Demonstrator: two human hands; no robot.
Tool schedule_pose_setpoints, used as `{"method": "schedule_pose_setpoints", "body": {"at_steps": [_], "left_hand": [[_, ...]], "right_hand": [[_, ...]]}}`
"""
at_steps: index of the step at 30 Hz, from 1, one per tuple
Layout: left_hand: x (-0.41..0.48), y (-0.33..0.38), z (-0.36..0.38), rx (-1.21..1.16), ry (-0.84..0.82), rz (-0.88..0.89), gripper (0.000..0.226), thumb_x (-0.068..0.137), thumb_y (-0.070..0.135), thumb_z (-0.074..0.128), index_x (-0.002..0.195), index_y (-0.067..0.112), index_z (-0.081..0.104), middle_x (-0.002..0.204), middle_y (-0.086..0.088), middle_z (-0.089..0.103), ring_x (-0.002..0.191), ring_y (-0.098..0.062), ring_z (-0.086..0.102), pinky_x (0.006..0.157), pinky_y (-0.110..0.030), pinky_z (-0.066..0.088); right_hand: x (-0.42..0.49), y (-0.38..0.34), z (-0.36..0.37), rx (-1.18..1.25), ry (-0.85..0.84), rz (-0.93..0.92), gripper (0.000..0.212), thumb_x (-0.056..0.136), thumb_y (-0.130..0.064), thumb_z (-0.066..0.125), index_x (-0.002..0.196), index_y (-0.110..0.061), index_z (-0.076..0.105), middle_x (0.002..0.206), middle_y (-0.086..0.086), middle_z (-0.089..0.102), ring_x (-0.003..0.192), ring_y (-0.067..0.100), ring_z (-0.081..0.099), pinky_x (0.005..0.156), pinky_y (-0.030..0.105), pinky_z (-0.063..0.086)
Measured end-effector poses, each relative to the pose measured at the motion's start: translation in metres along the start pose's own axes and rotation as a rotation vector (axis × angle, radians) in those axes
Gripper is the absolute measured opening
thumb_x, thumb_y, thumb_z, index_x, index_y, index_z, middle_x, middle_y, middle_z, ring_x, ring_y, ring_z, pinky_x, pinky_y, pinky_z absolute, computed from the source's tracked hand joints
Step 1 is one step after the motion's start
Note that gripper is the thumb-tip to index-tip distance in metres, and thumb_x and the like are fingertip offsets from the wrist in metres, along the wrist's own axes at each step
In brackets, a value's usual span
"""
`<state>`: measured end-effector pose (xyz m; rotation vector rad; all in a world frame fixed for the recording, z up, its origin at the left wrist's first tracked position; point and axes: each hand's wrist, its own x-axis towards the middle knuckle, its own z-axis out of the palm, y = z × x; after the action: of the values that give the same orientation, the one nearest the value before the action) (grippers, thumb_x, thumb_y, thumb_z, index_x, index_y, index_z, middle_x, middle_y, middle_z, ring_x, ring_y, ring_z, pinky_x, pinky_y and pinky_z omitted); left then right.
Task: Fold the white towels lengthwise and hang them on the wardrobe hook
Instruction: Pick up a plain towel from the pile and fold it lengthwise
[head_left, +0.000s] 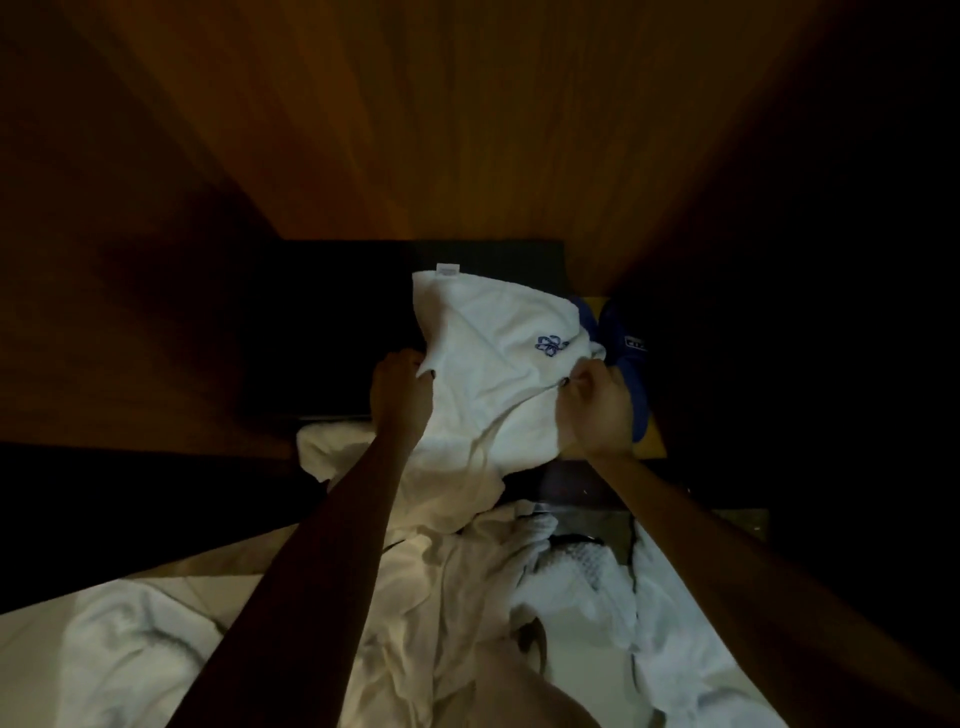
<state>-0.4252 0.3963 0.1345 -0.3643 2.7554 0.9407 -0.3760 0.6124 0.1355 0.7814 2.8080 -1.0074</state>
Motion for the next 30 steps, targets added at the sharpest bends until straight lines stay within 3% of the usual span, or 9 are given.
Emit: {"method": "schedule_pose_setpoints", "body": {"at_steps": [4, 8, 11, 14, 16, 19, 22, 27, 30], "left_hand": [[-0.021, 0.011, -0.011, -0.06, 0.138, 0.081, 0.018, 0.092, 0.014, 0.058, 0.105, 0.004, 0.064, 0.106, -0.016, 0.061, 0.1, -0.03, 0.057, 0.075, -0.015, 0.028], [-0.053, 0.033, -0.045, -0.197, 0.186, 0.135, 0.017, 0.092, 0.01, 0.058, 0.108, 0.002, 0.06, 0.103, -0.013, 0.063, 0.097, -0.028, 0.06, 0.078, -0.017, 0.035], [-0.083, 0.056, -0.078, -0.356, 0.09, 0.005, 0.021, 0.093, 0.014, 0.053, 0.113, 0.008, 0.055, 0.101, -0.007, 0.062, 0.097, -0.026, 0.059, 0.076, -0.02, 0.038], [-0.127, 0.078, -0.104, -0.391, -0.027, 0.127, 0.021, 0.093, 0.012, 0.054, 0.114, 0.01, 0.055, 0.109, -0.005, 0.061, 0.101, -0.017, 0.056, 0.075, -0.011, 0.037], [-0.157, 0.093, -0.122, -0.406, -0.09, 0.203, 0.019, 0.091, 0.008, 0.056, 0.11, 0.011, 0.058, 0.102, 0.004, 0.059, 0.099, -0.017, 0.057, 0.074, -0.005, 0.036], [-0.194, 0.113, -0.15, -0.347, -0.158, 0.287, 0.016, 0.09, 0.006, 0.058, 0.101, 0.018, 0.058, 0.086, 0.016, 0.054, 0.081, -0.006, 0.055, 0.067, -0.001, 0.036], [-0.231, 0.131, -0.186, -0.316, -0.151, 0.36, 0.015, 0.089, 0.006, 0.058, 0.091, 0.02, 0.055, 0.078, 0.016, 0.053, 0.069, 0.006, 0.05, 0.063, 0.0, 0.038], [-0.295, 0.17, -0.266, -0.462, -0.229, 0.511, 0.013, 0.084, -0.013, 0.054, 0.087, 0.0, 0.057, 0.081, -0.003, 0.054, 0.071, -0.003, 0.053, 0.07, -0.017, 0.044], [-0.335, 0.2, -0.318, -0.618, -0.281, 0.491, 0.014, 0.086, -0.01, 0.056, 0.091, 0.003, 0.054, 0.091, -0.02, 0.059, 0.084, -0.022, 0.058, 0.076, -0.033, 0.046]], "right_hand": [[-0.027, -0.007, -0.026, 0.095, 0.047, -0.124, 0.009, 0.09, -0.007, 0.062, 0.088, 0.002, 0.06, 0.089, 0.022, 0.058, 0.079, 0.031, 0.054, 0.066, 0.03, 0.034], [-0.061, -0.03, -0.069, 0.214, 0.072, -0.103, 0.025, 0.092, -0.005, 0.061, 0.069, -0.002, 0.049, 0.066, 0.016, 0.05, 0.06, 0.024, 0.047, 0.057, 0.032, 0.034], [-0.084, -0.054, -0.101, 0.27, 0.061, -0.065, 0.025, 0.089, 0.004, 0.056, 0.071, -0.007, 0.044, 0.062, 0.013, 0.047, 0.057, 0.021, 0.045, 0.055, 0.031, 0.031], [-0.108, -0.078, -0.128, 0.337, -0.042, -0.122, 0.007, 0.089, 0.004, 0.058, 0.088, -0.001, 0.053, 0.078, 0.013, 0.057, 0.07, 0.02, 0.054, 0.059, 0.021, 0.036], [-0.125, -0.093, -0.147, 0.377, -0.131, -0.192, 0.023, 0.089, 0.006, 0.057, 0.112, 0.006, 0.057, 0.097, 0.011, 0.061, 0.085, 0.016, 0.057, 0.074, 0.013, 0.039], [-0.145, -0.107, -0.177, 0.329, -0.286, -0.274, 0.053, 0.09, 0.008, 0.052, 0.139, -0.011, 0.046, 0.136, 0.01, 0.051, 0.12, 0.018, 0.049, 0.1, 0.024, 0.04], [-0.173, -0.117, -0.207, 0.428, -0.326, -0.258, 0.053, 0.096, 0.001, 0.048, 0.145, -0.016, 0.039, 0.147, 0.007, 0.042, 0.134, 0.02, 0.041, 0.112, 0.036, 0.035], [-0.219, -0.13, -0.271, 0.639, -0.446, -0.202, 0.049, 0.101, -0.025, 0.047, 0.146, -0.033, 0.03, 0.139, -0.015, 0.042, 0.123, -0.007, 0.043, 0.1, 0.014, 0.039], [-0.247, -0.14, -0.313, 0.656, -0.545, -0.17, 0.053, 0.099, -0.031, 0.05, 0.148, -0.032, 0.03, 0.141, -0.006, 0.045, 0.123, 0.009, 0.05, 0.089, 0.018, 0.049]]}}
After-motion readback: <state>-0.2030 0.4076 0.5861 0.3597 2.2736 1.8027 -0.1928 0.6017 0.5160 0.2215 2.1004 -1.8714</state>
